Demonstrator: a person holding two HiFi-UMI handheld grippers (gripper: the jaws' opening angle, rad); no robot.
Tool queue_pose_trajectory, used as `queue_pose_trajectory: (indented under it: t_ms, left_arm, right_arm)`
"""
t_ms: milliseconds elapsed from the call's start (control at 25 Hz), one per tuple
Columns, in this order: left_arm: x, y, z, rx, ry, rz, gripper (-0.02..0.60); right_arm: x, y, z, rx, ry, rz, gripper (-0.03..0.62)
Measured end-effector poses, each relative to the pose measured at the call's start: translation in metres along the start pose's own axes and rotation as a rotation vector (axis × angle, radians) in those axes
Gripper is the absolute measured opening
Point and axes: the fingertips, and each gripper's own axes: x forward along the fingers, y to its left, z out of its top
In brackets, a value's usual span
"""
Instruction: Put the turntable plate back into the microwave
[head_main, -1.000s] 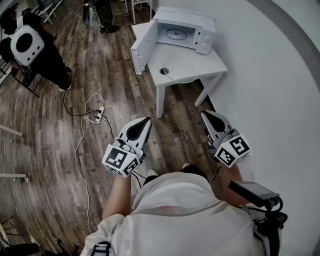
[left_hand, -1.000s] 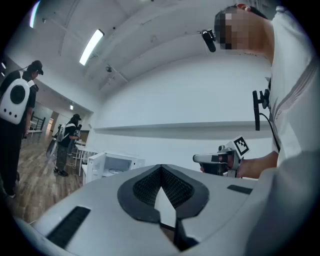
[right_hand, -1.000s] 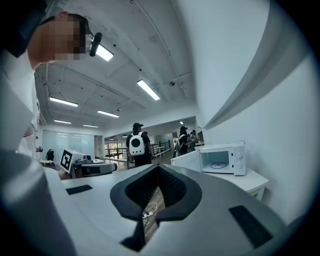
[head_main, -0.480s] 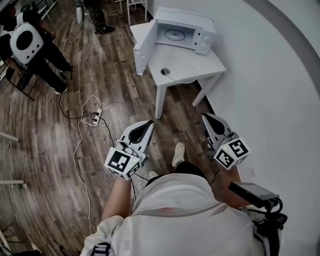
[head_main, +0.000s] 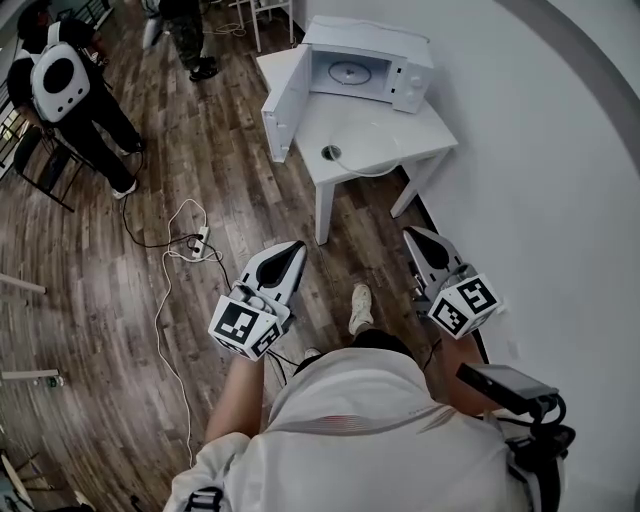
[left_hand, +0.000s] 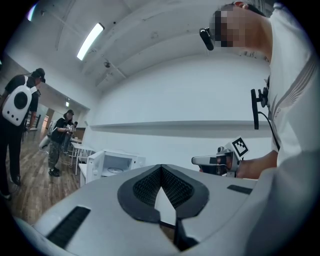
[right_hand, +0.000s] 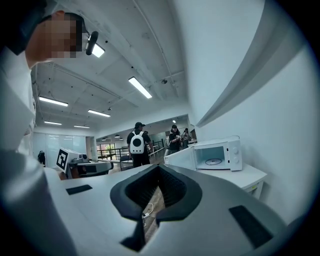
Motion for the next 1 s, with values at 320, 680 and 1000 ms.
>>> queue_pose_trajectory:
  t_ms: [320,680,1000]
  left_arm:
    - [0.053,0.025,-0.003,-0.007,0.019,0.000,0.009]
    - [0.135,0.055,-0.008,-0.013,0.056,0.031,0.009]
    - [0.213,0.082,-0.005,0.006,0.083,0.100,0.009]
  right_arm:
    - [0.031,-0.055,0.004,0.032,-0.010,0.001,0.005]
    - [0.074,-0.137,0.003,0.079,0.005,0.023,0.005]
    - [0.114,-0.213,0.004,0.105,0.013,0.087,0.005]
